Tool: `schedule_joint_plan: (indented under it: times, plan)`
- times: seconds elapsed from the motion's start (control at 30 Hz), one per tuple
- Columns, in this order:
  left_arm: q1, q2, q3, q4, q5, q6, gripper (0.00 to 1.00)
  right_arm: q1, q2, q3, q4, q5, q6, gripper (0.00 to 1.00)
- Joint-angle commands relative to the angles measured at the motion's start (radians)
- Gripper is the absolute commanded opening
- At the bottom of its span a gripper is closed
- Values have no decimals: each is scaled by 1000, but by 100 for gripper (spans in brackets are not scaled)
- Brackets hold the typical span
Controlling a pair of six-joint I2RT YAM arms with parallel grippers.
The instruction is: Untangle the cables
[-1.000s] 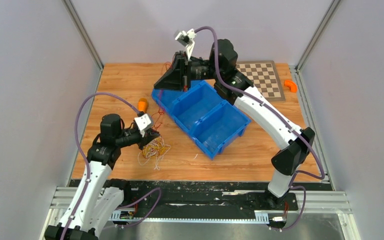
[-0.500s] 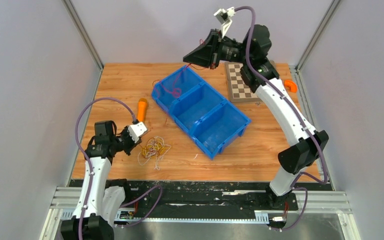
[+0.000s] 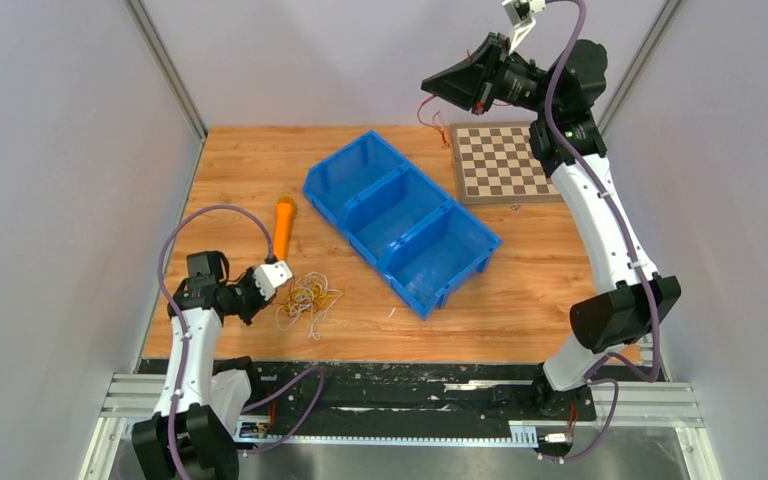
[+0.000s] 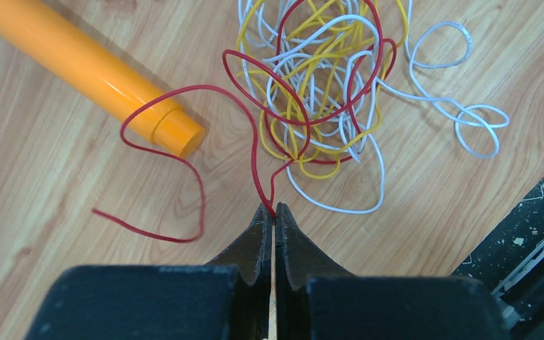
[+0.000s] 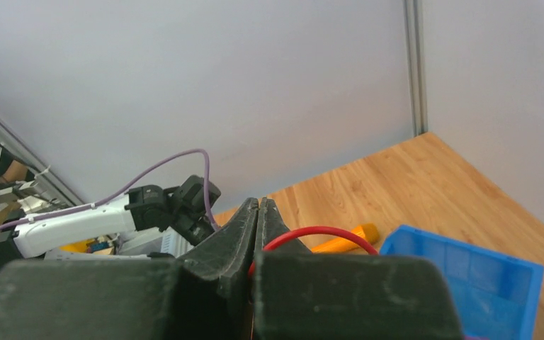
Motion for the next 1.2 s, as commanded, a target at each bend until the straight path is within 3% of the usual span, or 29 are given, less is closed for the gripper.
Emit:
schedule_joint_plan:
  times: [0.0, 0.3, 0.5, 0.67, 0.87, 1.17]
  plan:
    - [11, -45, 47, -26, 91, -12, 0, 8, -82, -100, -4, -56, -46, 0]
    - [10, -138, 131, -48, 180, -145, 1, 8, -212, -311, -464, -93, -457, 0]
    - [10, -142, 133, -49, 189, -160, 0, 12, -259, -370, -822, -5, -766, 0]
    - [10, -151, 128, -29, 200, -181, 0, 15, -278, -463, -962, 91, -923, 0]
    - [8, -153, 118, -17, 203, -188, 0, 34, -260, -476, -989, 88, -893, 0]
    - [9, -156, 105, 7, 200, -195, 0, 111, -263, -632, -829, 8, -675, 0]
